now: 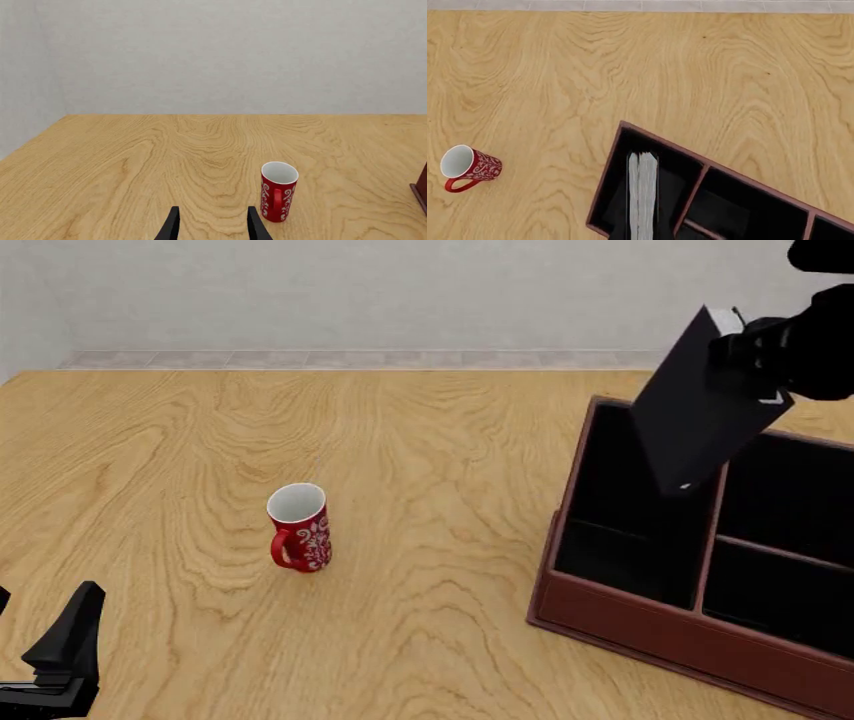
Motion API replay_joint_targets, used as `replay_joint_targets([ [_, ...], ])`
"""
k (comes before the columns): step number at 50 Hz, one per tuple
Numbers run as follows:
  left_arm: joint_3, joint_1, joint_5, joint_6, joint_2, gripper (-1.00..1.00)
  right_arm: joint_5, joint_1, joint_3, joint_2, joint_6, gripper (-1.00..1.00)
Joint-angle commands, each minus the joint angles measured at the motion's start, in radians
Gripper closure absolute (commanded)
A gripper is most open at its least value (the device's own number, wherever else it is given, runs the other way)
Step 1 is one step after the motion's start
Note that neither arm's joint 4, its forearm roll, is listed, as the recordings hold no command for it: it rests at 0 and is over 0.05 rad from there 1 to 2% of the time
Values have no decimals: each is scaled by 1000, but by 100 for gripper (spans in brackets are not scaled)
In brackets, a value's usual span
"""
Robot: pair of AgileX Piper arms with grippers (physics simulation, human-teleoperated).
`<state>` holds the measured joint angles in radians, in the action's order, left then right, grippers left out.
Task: Pick up the book and place it in the left compartment of the caddy.
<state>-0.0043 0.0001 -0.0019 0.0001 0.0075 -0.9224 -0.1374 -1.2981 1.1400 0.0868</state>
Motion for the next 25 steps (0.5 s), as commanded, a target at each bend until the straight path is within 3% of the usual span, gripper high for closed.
replay_joint_targets([
  [1,0,0,0,0,0,-100,24,-2,42,-4,16,100],
  [6,0,0,0,0,0,-100,33,-9,52,4,36,100],
  [25,0,0,0,0,0,-100,74,23,86,20,24,100],
])
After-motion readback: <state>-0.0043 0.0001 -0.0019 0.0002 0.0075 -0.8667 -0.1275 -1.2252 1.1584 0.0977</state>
